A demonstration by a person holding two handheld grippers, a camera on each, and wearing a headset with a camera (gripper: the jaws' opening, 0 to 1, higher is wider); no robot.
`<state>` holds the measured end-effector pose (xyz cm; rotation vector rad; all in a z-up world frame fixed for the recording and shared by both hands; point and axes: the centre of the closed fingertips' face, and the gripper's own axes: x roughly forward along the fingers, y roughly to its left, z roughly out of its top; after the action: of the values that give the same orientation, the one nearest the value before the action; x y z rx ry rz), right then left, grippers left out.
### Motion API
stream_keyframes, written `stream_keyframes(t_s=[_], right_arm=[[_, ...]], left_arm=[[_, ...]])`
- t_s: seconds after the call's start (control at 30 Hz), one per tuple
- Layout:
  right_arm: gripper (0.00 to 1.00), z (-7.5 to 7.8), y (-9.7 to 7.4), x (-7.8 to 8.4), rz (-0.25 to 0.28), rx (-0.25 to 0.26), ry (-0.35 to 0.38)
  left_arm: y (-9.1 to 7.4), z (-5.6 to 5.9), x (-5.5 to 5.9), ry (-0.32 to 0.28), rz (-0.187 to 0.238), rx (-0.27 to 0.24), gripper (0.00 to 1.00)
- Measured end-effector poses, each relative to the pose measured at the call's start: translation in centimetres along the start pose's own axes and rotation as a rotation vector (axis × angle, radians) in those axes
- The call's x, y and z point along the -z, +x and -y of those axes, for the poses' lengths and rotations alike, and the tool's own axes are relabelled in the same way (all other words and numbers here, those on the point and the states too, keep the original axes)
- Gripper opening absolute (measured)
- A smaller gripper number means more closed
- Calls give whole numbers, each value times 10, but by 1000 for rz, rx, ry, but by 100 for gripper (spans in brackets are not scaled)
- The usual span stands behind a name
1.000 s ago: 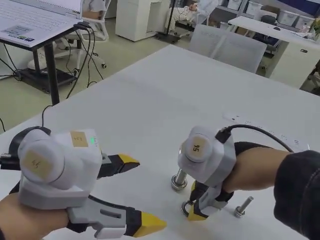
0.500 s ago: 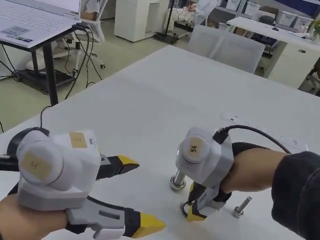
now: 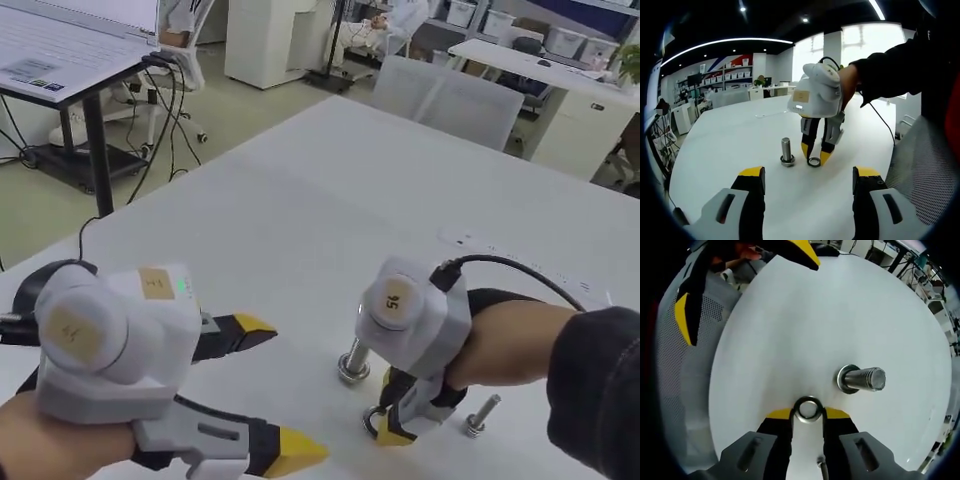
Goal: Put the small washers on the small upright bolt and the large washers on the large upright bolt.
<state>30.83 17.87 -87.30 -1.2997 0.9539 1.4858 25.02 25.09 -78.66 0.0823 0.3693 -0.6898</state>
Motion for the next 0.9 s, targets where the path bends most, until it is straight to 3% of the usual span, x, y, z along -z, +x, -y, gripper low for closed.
stream_keyframes(t_s=[0.53,0.9], right_arm=[[24,3,-30,8,24,31,39],[24,16,-66,8,39,89,38]], left_arm=[[1,2,0,5,-2,11,71],[1,2,-1,7,4,10,71]])
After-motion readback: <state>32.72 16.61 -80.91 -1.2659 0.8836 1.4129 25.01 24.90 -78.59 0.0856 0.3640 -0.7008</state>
